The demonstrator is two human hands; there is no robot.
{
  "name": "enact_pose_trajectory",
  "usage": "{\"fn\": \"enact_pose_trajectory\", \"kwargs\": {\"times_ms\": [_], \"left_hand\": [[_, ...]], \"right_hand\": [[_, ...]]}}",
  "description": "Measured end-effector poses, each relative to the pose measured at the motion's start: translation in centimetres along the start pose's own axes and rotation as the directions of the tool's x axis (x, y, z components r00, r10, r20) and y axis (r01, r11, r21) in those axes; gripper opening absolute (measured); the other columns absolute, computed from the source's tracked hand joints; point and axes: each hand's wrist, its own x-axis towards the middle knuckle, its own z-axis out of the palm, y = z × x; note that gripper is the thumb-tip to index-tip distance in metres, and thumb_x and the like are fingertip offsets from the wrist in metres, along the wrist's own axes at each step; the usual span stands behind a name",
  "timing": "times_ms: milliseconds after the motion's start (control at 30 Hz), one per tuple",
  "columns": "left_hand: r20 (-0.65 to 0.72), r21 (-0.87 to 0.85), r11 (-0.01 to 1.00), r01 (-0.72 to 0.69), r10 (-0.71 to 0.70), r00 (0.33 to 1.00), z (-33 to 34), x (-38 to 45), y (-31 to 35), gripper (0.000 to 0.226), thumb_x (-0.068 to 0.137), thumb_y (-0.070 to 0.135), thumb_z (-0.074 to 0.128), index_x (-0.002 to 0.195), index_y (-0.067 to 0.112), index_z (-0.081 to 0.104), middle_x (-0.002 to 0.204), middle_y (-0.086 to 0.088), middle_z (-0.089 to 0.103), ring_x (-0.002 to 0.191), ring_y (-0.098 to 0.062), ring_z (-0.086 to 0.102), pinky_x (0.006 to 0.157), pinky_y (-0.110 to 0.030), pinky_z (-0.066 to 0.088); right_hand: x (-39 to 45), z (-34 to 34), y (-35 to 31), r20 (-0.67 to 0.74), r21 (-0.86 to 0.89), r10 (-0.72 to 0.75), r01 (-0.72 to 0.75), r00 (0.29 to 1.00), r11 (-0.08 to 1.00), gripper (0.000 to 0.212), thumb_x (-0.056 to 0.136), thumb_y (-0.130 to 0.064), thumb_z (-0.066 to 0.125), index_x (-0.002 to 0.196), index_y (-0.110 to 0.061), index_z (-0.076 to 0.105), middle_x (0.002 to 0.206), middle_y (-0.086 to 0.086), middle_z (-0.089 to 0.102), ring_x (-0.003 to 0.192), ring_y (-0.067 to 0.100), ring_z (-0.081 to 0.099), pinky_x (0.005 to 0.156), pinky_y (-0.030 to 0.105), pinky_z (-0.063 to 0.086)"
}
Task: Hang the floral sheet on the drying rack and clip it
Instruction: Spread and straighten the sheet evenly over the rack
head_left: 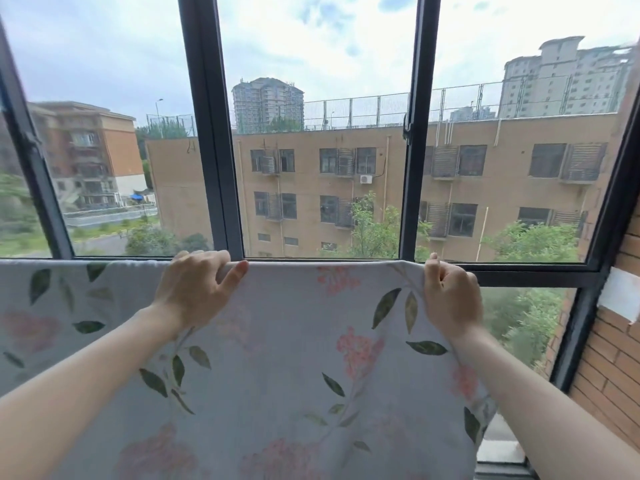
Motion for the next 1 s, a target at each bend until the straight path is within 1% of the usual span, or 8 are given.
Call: {"fn": "enact_pose_trajectory", "kwargs": {"times_ms": [100,167,267,367,467,667,833,1000], "left_hand": [[0.02,0.019,0.999,0.026,-0.027,0.999,0.2,0.3,-0.1,0.059,0.098,0.067,0.023,0.062,0.023,0.038,0.056,0.007,0.048,0.056,-0.02,0.048,0.069,-0.038,0.033],[0.018,0.022,0.999,0.029,-0.03,0.999,0.6,0.3,0.5,0.056,0.1,0.064,0.025,0.062,0.023,0.037,0.057,0.009,0.047,0.056,-0.017,0.046,0.07,-0.037,0.032],[0.05,0.025,0.999,0.02,-0.021,0.999,1.2,0.6,2.0,0.053,0.101,0.06,0.024,0.065,0.023,0.039,0.06,0.01,0.048,0.061,-0.02,0.048,0.071,-0.038,0.034],[0.069,0.031,0.999,0.014,-0.016,0.998,1.3,0.7,2.6,0.049,0.102,0.055,0.022,0.069,0.024,0.041,0.066,0.01,0.049,0.07,-0.024,0.053,0.072,-0.038,0.033],[0.094,0.015,1.0,0.002,-0.004,0.996,0.7,0.6,1.8,0.044,0.104,0.051,0.025,0.069,0.027,0.036,0.066,0.011,0.044,0.072,-0.023,0.051,0.074,-0.038,0.031],[0.124,0.023,0.998,0.055,-0.058,0.991,-1.2,-0.2,-4.1,0.057,0.104,0.06,0.023,0.065,0.023,0.041,0.063,0.009,0.054,0.065,-0.014,0.051,0.077,-0.038,0.036],[0.103,0.057,0.986,0.159,-0.164,0.981,-3.5,-1.3,-10.6,0.066,0.099,0.065,0.017,0.061,0.019,0.044,0.061,0.009,0.054,0.064,-0.015,0.052,0.075,-0.038,0.034],[0.141,0.1,0.977,0.186,-0.199,0.97,-4.7,-3.0,-15.3,0.058,0.099,0.065,0.013,0.072,0.025,0.045,0.074,0.009,0.055,0.082,-0.022,0.052,0.085,-0.04,0.032]], "right_hand": [[-0.8,0.9,-1.4,-0.046,-0.049,-0.064,0.061,0.997,0.997,0.041,0.102,-0.033,0.035,0.064,-0.021,0.047,0.067,-0.004,0.057,0.067,0.023,0.053,0.071,0.038,0.041],[-1.6,2.0,-3.2,-0.056,-0.05,-0.208,0.205,0.977,0.977,0.023,0.099,-0.03,0.043,0.088,-0.024,0.063,0.095,-0.007,0.066,0.095,0.02,0.057,0.095,0.037,0.036],[-3.5,4.2,-7.9,0.102,0.03,-0.412,0.411,0.905,0.911,0.023,0.094,-0.023,0.061,0.115,-0.027,0.068,0.118,-0.011,0.067,0.117,0.015,0.054,0.107,0.029,0.03],[-5.0,7.1,-12.4,0.297,0.052,-0.431,0.436,0.852,0.898,0.033,0.093,-0.026,0.061,0.125,-0.03,0.067,0.126,-0.011,0.067,0.119,0.015,0.054,0.109,0.028,0.03],[-5.1,9.4,-13.8,0.364,-0.075,-0.386,0.44,0.847,0.895,0.028,0.097,-0.038,0.055,0.121,-0.03,0.067,0.121,-0.01,0.069,0.113,0.018,0.058,0.105,0.031,0.028],[-4.7,10.6,-14.3,0.297,-0.248,-0.365,0.44,0.883,0.863,0.035,0.099,-0.059,0.041,0.085,-0.029,0.053,0.089,-0.009,0.066,0.087,0.019,0.058,0.087,0.035,0.032],[-4.4,10.6,-14.2,0.248,-0.294,-0.319,0.385,0.915,0.875,0.041,0.102,-0.058,0.04,0.076,-0.029,0.051,0.082,-0.009,0.065,0.083,0.019,0.058,0.085,0.037,0.034],[-5.2,11.1,-15.2,0.211,-0.328,-0.245,0.305,0.946,0.894,0.04,0.101,-0.055,0.045,0.071,-0.029,0.051,0.079,-0.009,0.064,0.084,0.02,0.056,0.087,0.038,0.034]]}}
